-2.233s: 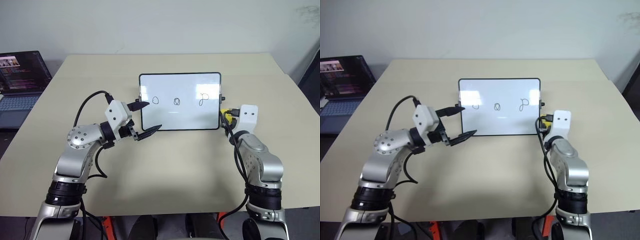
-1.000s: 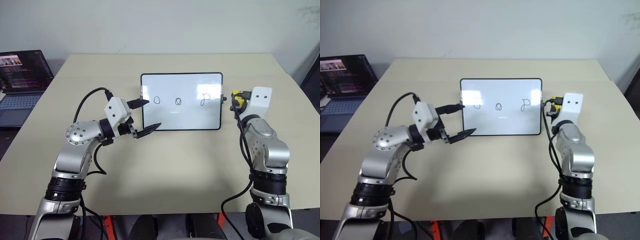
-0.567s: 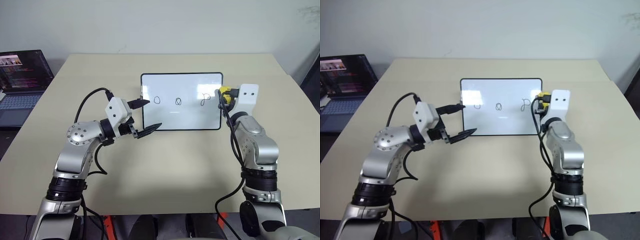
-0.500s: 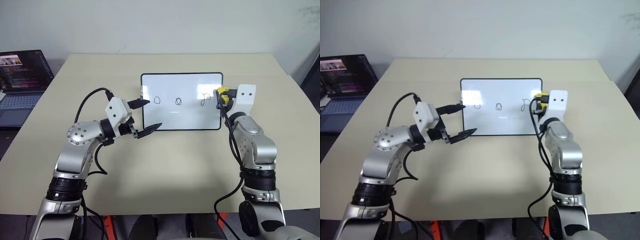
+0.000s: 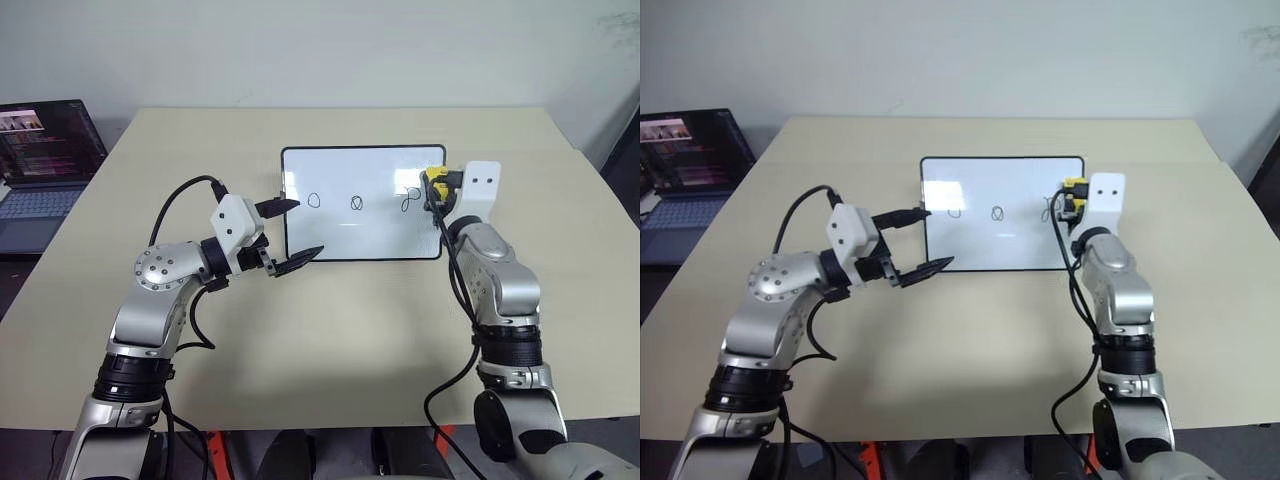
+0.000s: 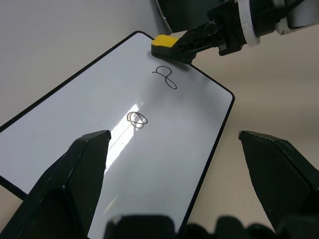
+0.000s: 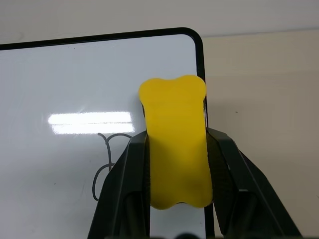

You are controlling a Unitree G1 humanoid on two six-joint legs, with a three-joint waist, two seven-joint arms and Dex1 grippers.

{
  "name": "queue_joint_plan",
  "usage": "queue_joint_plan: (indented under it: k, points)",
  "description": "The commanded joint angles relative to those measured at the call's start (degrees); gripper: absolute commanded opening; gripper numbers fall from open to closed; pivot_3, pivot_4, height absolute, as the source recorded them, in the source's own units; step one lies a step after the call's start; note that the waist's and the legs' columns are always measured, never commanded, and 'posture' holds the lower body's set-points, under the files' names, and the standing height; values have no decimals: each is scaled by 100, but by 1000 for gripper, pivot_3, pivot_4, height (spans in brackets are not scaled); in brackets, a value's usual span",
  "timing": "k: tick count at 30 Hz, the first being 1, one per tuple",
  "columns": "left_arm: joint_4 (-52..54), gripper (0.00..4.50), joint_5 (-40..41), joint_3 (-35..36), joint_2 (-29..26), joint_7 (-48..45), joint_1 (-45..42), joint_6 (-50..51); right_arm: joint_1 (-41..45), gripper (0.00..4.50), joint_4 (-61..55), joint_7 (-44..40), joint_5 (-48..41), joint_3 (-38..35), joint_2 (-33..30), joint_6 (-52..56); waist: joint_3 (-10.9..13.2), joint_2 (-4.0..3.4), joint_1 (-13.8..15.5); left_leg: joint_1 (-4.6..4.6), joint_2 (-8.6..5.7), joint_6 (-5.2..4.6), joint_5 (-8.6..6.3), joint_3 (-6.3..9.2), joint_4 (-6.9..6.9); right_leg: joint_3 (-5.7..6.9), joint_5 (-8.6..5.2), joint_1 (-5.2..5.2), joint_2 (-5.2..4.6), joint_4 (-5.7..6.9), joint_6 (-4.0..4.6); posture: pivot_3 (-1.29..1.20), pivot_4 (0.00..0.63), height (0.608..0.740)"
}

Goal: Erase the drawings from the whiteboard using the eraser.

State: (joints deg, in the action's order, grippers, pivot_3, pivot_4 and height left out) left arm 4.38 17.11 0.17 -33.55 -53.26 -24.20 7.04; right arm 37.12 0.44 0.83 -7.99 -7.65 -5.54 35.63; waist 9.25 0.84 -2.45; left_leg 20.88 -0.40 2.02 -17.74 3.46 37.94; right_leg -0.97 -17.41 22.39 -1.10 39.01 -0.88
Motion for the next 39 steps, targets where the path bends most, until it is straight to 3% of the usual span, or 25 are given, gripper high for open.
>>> queue_joint_plan:
  k: [1,26,39]
  points:
    - [90,4500,1,29,-12,-4,-55,-112,236,1228,15,-47,-28,74,75,-232,0,0,0,0,0,0,0,1,0,1,0,0,0,0,0,0,150,740]
    - [223,4500,-70,46,-63,55,52,-70,-61,1228,287,-125,21,177,216,-437,0,0,3,0,0,0,0,0,1,0,0,0,-1,1,0,0,150,740]
    - [293,4500,-71,65,-111,69,88,-36,-1156,1228,33,-428,81,330,-141,-319,-10,11,34,-11,-1,0,0,4,9,1,2,-15,-1,2,-3,0,150,740]
